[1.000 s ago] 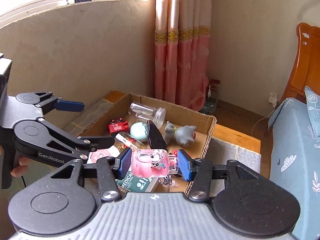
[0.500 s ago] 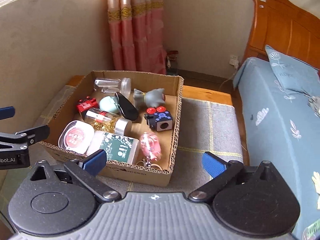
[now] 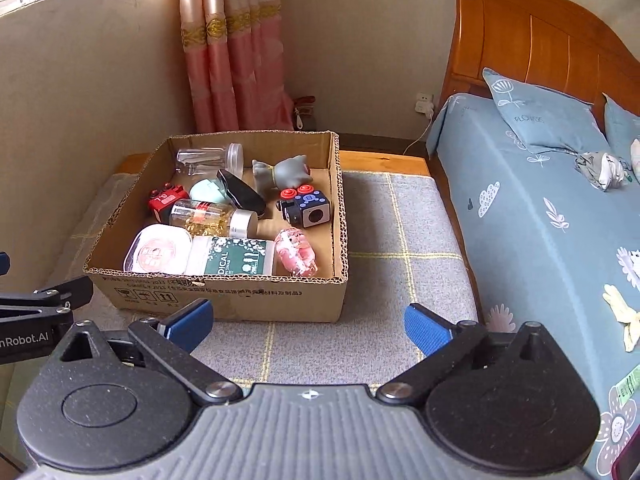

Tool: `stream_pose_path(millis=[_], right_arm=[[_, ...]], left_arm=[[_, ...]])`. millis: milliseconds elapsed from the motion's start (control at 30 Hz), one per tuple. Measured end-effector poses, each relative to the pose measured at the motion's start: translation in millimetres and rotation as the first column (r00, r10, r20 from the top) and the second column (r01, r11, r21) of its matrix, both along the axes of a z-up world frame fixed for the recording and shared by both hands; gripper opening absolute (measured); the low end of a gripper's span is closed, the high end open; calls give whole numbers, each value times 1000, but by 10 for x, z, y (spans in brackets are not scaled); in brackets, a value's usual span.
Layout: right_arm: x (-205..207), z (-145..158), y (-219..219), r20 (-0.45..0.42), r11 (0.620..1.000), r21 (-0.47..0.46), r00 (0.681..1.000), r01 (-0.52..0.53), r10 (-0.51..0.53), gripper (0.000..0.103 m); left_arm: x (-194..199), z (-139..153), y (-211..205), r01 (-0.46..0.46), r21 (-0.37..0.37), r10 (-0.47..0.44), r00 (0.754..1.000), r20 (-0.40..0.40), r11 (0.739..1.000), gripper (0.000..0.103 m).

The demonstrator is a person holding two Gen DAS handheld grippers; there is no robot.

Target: Organize rigid objects

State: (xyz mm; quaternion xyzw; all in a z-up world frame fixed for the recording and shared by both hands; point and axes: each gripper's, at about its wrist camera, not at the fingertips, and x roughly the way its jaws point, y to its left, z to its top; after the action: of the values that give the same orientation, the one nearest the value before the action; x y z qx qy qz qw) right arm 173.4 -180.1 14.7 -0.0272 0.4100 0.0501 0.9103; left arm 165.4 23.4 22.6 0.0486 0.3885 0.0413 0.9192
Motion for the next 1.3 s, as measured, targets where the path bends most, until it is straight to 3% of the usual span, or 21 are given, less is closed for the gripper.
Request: stream_pose_path(millis=[1300], right_arm=[[-72,45,19,17,1000,10,1000,4,-4,103]], left_arm=[[-100,89,-52,-13,30,12,1000,18,999,100]])
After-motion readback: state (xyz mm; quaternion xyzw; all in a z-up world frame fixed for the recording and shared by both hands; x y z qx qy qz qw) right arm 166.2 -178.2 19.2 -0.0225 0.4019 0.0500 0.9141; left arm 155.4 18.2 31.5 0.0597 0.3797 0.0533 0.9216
